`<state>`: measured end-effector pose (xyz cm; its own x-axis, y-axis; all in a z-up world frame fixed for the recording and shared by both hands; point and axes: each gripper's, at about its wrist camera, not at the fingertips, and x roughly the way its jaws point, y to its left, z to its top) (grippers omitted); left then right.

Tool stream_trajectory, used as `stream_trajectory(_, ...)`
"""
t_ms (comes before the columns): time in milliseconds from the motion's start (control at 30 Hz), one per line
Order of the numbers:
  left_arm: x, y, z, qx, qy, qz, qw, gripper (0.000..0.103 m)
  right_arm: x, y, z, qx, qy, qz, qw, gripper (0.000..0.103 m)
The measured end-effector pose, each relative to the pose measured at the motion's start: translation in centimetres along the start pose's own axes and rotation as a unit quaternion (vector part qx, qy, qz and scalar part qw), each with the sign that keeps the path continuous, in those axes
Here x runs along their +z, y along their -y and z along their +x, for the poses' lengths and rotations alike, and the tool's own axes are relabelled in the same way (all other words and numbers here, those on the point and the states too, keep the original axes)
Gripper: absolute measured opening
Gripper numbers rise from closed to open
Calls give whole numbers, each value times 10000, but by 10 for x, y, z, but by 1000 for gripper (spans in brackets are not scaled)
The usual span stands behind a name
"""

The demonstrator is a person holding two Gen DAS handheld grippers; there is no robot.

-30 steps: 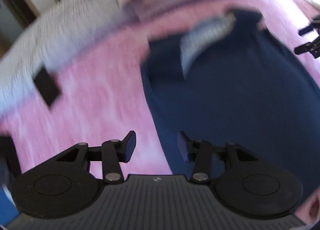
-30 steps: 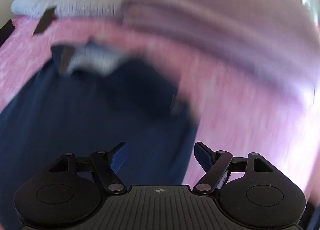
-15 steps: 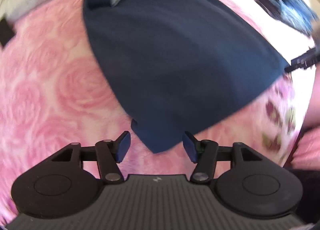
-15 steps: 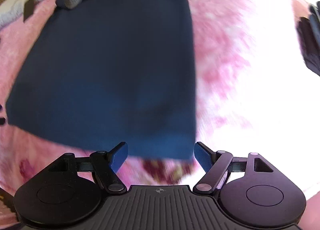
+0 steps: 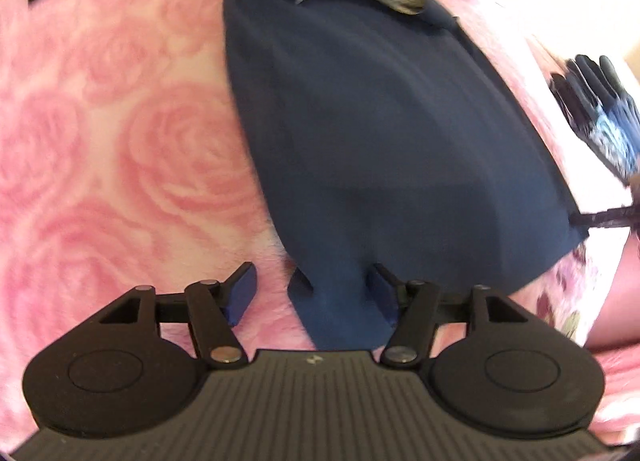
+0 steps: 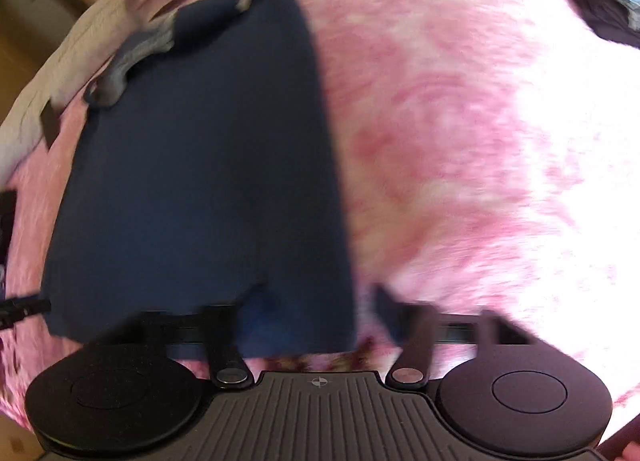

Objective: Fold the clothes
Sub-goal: 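Lay the navy shirt flat on the bedspread and open both grippers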

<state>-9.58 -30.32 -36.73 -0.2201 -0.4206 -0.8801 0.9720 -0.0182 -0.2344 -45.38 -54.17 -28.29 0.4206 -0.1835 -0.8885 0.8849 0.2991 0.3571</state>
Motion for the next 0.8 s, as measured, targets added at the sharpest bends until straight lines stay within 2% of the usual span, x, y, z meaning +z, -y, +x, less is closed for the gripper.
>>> stream_trajectory(67,6,-1,1,-73,-114,-111,9998,5,6,12,-4,220,-161,195,9994,0)
stream_trajectory(167,15,-1,0,-161,-274,-228,9992,3,12,2,-28,81,-401,-652,9970,0)
stream_trajectory(300,12,19,-60,-84,-193,-76,9998,3,16,-23,-75,-177,-514,-1615,9854,0)
stream_trajectory(400,-3,39,-101,-86,-254,-25,9996,3,10,-30,-95,-337,-637,-1800,9810,0)
stream_trajectory(533,-46,66,-110,-269,-721,-19,9970,3,-7,-31,-102,-716,-829,-1852,9766,0)
stream_trajectory(700,-38,60,-105,-83,-715,415,9965,4,-29,-32,-110,-1188,-1067,-1912,9685,0)
stream_trajectory(800,-33,56,-103,29,-711,676,9952,8,-42,-32,-115,-1469,-1208,-1946,9623,0)
